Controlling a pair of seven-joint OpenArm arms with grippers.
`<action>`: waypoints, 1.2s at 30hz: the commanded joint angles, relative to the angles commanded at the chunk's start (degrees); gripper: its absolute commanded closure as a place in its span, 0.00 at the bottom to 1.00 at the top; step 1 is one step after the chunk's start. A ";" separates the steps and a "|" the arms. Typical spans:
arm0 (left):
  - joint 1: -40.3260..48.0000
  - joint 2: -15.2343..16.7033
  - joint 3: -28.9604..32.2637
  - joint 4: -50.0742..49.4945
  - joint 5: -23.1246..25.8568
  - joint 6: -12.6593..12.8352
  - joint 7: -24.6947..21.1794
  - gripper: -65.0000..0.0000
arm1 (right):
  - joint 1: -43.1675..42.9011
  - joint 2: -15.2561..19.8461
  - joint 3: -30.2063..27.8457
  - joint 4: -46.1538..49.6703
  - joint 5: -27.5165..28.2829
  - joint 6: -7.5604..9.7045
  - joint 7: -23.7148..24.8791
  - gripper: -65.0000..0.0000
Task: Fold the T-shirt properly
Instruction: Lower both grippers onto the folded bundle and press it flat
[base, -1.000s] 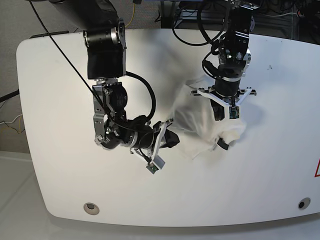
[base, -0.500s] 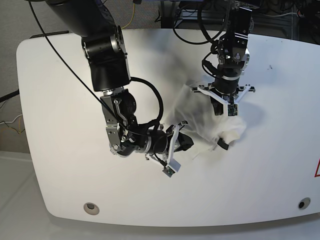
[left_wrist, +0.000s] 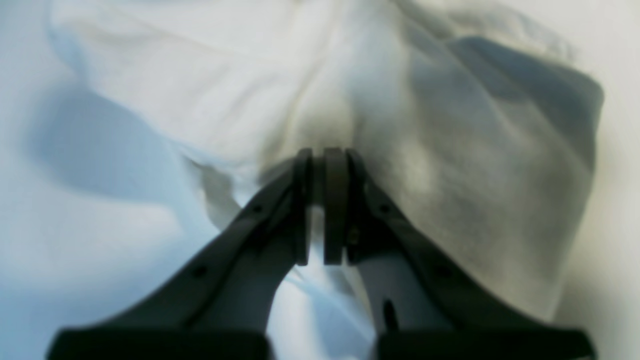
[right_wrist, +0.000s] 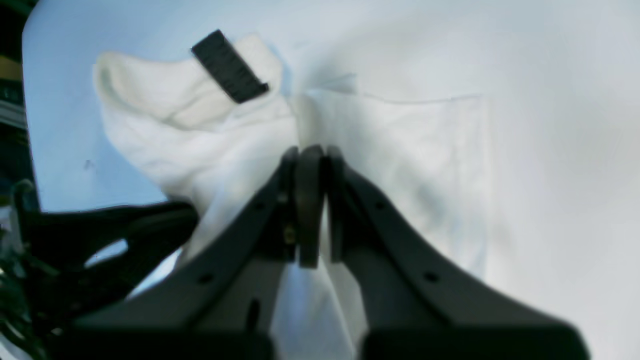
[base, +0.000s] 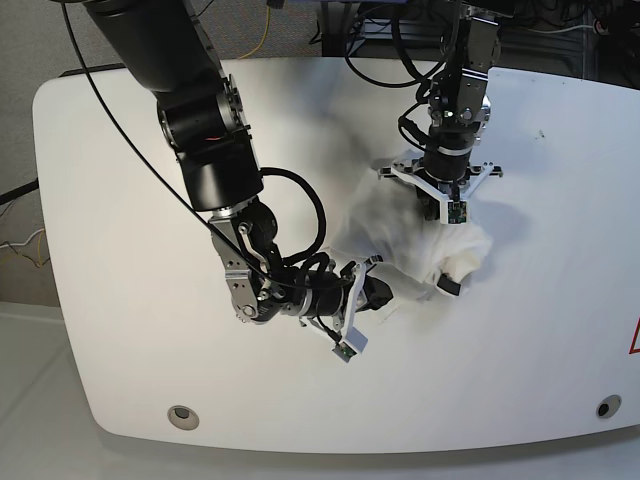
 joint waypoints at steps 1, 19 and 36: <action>0.00 0.00 0.09 -0.18 0.00 0.00 -0.35 0.97 | 0.18 0.00 -0.26 -0.44 0.00 0.00 0.62 0.96; 0.00 1.05 0.44 -2.64 0.09 -0.09 -2.11 0.97 | 1.41 -2.29 -2.37 -6.51 -10.37 -0.62 10.55 0.96; 0.18 1.05 1.67 -2.64 0.09 -0.09 -2.02 0.97 | -0.18 -4.22 -2.64 -6.42 -17.76 -0.18 11.60 0.96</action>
